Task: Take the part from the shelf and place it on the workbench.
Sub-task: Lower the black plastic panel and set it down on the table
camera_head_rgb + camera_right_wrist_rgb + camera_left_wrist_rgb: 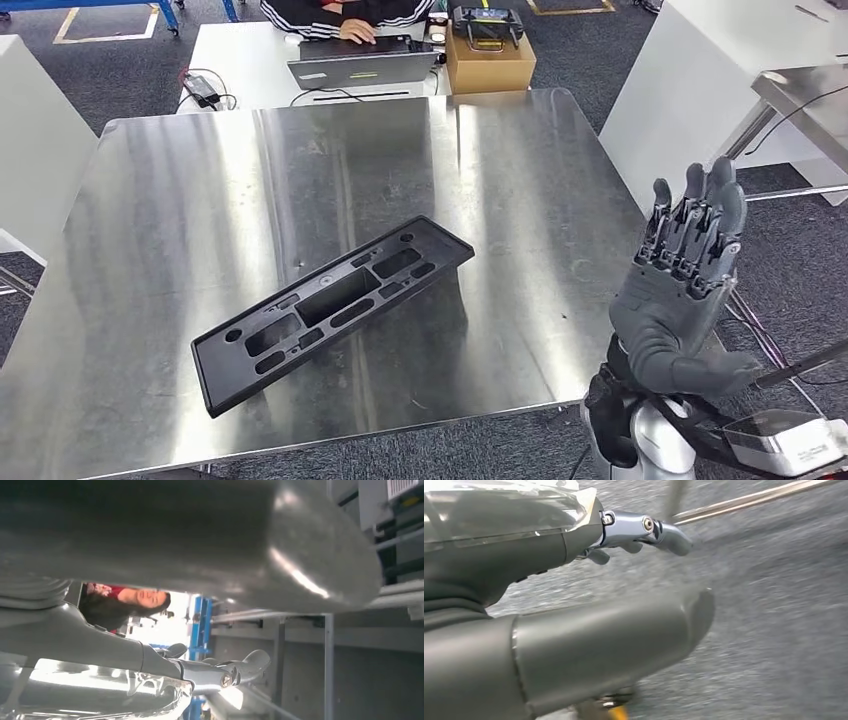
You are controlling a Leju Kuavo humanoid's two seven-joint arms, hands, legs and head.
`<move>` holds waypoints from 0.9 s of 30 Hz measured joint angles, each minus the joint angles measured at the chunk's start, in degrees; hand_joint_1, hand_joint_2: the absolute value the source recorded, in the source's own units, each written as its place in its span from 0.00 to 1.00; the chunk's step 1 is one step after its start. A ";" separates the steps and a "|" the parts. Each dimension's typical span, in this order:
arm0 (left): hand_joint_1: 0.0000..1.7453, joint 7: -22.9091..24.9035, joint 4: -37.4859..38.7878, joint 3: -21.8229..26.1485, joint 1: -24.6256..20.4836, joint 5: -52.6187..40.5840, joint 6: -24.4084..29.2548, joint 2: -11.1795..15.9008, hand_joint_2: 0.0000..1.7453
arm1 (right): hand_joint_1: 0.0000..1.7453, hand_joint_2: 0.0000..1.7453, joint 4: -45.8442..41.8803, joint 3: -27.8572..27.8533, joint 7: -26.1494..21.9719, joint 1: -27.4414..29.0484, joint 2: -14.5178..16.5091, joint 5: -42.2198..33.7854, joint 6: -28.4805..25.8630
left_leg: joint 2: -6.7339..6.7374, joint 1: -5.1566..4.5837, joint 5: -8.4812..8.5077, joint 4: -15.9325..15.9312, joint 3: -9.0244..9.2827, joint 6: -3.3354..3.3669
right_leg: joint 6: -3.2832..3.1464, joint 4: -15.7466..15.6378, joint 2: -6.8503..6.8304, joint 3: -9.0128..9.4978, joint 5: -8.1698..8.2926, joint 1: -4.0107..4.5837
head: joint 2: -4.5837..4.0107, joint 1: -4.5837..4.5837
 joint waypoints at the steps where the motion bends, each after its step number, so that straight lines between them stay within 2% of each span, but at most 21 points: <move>1: 0.00 0.24 0.00 -0.08 0.60 0.09 -0.19 0.16 0.00 | 0.00 0.00 -0.16 -0.72 0.01 0.22 0.07 0.17 0.55 | -0.21 -0.04 -0.01 0.00 -0.01 -0.02 | 0.29 -0.85 0.00 0.48 0.54 0.01 | 0.00 0.01; 2: 0.00 0.53 0.00 -0.15 0.95 0.17 -0.29 0.31 0.00 | 0.00 0.00 -0.32 -1.22 0.01 0.36 0.17 0.37 0.91 | -0.46 -0.06 -0.01 0.01 0.04 -0.05 | 0.65 -3.92 -0.01 2.17 1.77 0.00 | 0.00 0.02; 3: 0.00 0.79 -0.01 -0.22 1.15 0.19 -0.35 0.46 0.00 | 0.00 0.00 -0.48 -1.56 0.01 0.43 0.27 0.51 1.06 | -0.71 -0.09 -0.01 0.04 0.12 -0.16 | 0.93 -8.35 -0.04 4.63 3.21 -0.05 | 0.00 0.02; 4: 0.00 1.00 -0.02 -0.27 1.30 0.21 -0.37 0.61 0.00 | 0.00 0.00 -0.62 -1.85 0.01 0.45 0.38 0.59 1.14 | -0.92 -0.23 -0.08 0.13 0.21 -0.39 | 1.02 -12.31 -0.06 6.74 4.58 0.00 | 0.00 0.03; 5: 0.00 1.11 -0.03 -0.32 1.43 0.22 -0.37 0.74 0.00 | 0.00 0.00 -0.76 -2.04 0.01 0.46 0.49 0.64 1.19 | -1.06 -0.36 -0.14 0.22 0.27 -0.68 | 0.87 -15.01 -0.09 8.22 5.54 0.01 | 0.00 0.02; 6: 0.00 1.19 -0.04 -0.35 1.54 0.21 -0.38 0.86 0.00 | 0.00 0.00 -0.88 -2.23 0.01 0.47 0.57 0.67 1.22 | -1.13 -0.47 -0.15 0.29 0.31 -1.03 | 0.57 -16.29 -0.09 8.92 6.10 0.08 | 0.00 0.01; 7: 0.00 1.24 -0.04 -0.36 1.63 0.21 -0.39 0.97 0.00 | 0.00 0.00 -0.96 -2.41 0.01 0.50 0.66 0.66 1.24 | -1.17 -0.50 -0.10 0.31 0.32 -1.41 | 0.21 -16.35 -0.07 8.95 6.45 0.19 | 0.00 -0.01; 9: 0.00 1.28 -0.04 -0.36 1.79 0.20 -0.40 1.21 0.00 | 0.00 0.00 -1.05 -2.69 0.01 0.52 0.82 0.66 1.26 | -1.15 -0.22 -0.26 0.56 0.12 -2.09 | -0.60 -16.44 -0.05 8.96 6.99 -0.12 | 0.00 -0.03; 10: 0.00 1.28 -0.04 -0.36 1.85 0.20 -0.40 1.31 0.00 | 0.00 0.00 -1.08 -2.76 0.02 0.53 0.93 0.66 1.27 | -1.12 -0.07 -1.19 1.43 -0.22 -2.47 | -0.99 -16.53 -0.07 8.89 7.25 -0.32 | 0.00 -0.05; 12: 0.00 1.30 -0.04 -0.37 1.91 0.20 -0.41 1.44 0.00 | 0.00 0.00 -1.14 -2.79 0.03 0.54 1.12 0.69 1.29 | -1.06 0.26 -5.18 6.43 -2.08 -3.28 | -1.67 -16.63 -0.13 8.53 7.74 -0.50 | 0.00 -0.13; 14: 0.00 1.33 -0.04 -0.37 1.99 0.20 -0.41 1.50 0.00 | 0.00 0.00 -1.14 -2.83 0.03 0.64 1.26 0.69 1.30 | -1.00 0.62 -9.33 13.59 -4.58 -3.90 | -1.91 -16.57 -0.19 7.90 8.17 -0.42 | 0.00 -0.16; 15: 0.00 1.34 -0.04 -0.37 2.05 0.20 -0.41 1.52 0.00 | 0.00 0.00 -1.14 -2.84 0.03 0.70 1.31 0.69 1.30 | -0.98 0.81 -10.14 15.53 -4.98 -4.10 | -1.88 -16.53 -0.20 7.55 8.39 -0.40 | 0.00 -0.16; 16: 0.00 1.35 -0.04 -0.37 2.10 0.20 -0.41 1.54 0.00 | 0.00 0.00 -1.14 -2.86 0.03 0.75 1.33 0.69 1.30 | -0.95 0.98 -9.89 15.38 -4.33 -4.21 | -1.78 -16.48 -0.19 7.21 8.63 -0.41 | 0.00 -0.16; 17: 0.00 1.36 -0.04 -0.37 2.13 0.20 -0.41 1.57 0.00 | 0.00 0.00 -1.14 -2.89 0.03 0.77 1.35 0.68 1.30 | -0.93 1.14 -8.70 12.89 -2.44 -4.23 | -1.64 -16.42 -0.18 6.93 8.85 -0.44 | 0.00 -0.17; 19: 0.00 1.63 -0.04 -0.37 2.11 0.31 -0.34 1.67 0.00 | 0.00 0.00 -1.14 -2.96 0.03 0.76 1.38 0.43 1.48 | -0.93 1.30 -6.02 4.77 2.94 -4.09 | -1.18 -16.31 -0.14 6.58 9.32 -0.39 | 0.00 -0.17; 20: 0.00 1.83 -0.04 -0.36 2.10 0.51 -0.30 1.72 0.00 | 0.00 0.00 -1.14 -2.97 0.03 0.67 1.39 0.14 1.72 | -1.01 1.22 -5.19 1.70 4.78 -3.90 | -0.89 -16.29 -0.14 6.51 9.55 -0.30 | 0.00 -0.11; 21: 0.00 2.11 -0.04 -0.35 2.14 0.83 -0.26 1.78 0.00 | 0.00 0.00 -1.09 -2.98 0.03 0.51 1.39 -0.27 2.07 | -1.08 1.05 -4.85 0.07 5.67 -3.67 | -0.52 -16.30 -0.14 6.48 9.79 -0.23 | 0.00 -0.08; 24: 0.00 2.56 -0.04 -0.24 2.53 2.02 -0.37 2.13 0.00 | 0.00 0.00 -0.66 -2.93 0.03 -0.23 1.32 -1.48 3.17 | -1.09 0.64 -3.90 -0.44 5.19 -2.43 | 0.73 -16.59 -0.14 6.32 10.50 -0.24 | 0.00 -0.01; 25: 0.00 2.57 -0.04 -0.16 2.65 2.34 -0.39 2.23 0.00 | 0.00 0.00 -0.48 -2.92 0.03 -0.45 1.24 -1.67 3.41 | -0.99 0.64 -3.33 -0.65 4.86 -1.87 | 0.85 -16.03 -0.13 5.86 9.91 -0.21 | 0.00 0.02; 26: 0.00 2.56 -0.04 -0.07 2.77 2.55 -0.26 2.31 0.00 | 0.00 0.00 -0.33 -2.92 0.04 -0.64 1.16 -1.71 3.58 | -0.88 0.69 -2.68 -0.85 4.39 -1.32 | 0.69 -14.39 -0.12 5.06 8.44 -0.17 | 0.00 0.10; 27: 0.00 2.57 -0.04 0.03 2.89 2.67 -0.04 2.36 0.00 | 0.00 0.00 -0.21 -2.91 0.04 -0.77 1.10 -1.67 3.69 | -0.77 0.72 -2.06 -0.93 3.80 -0.92 | 0.27 -11.55 -0.12 3.94 6.17 -0.18 | 0.00 0.18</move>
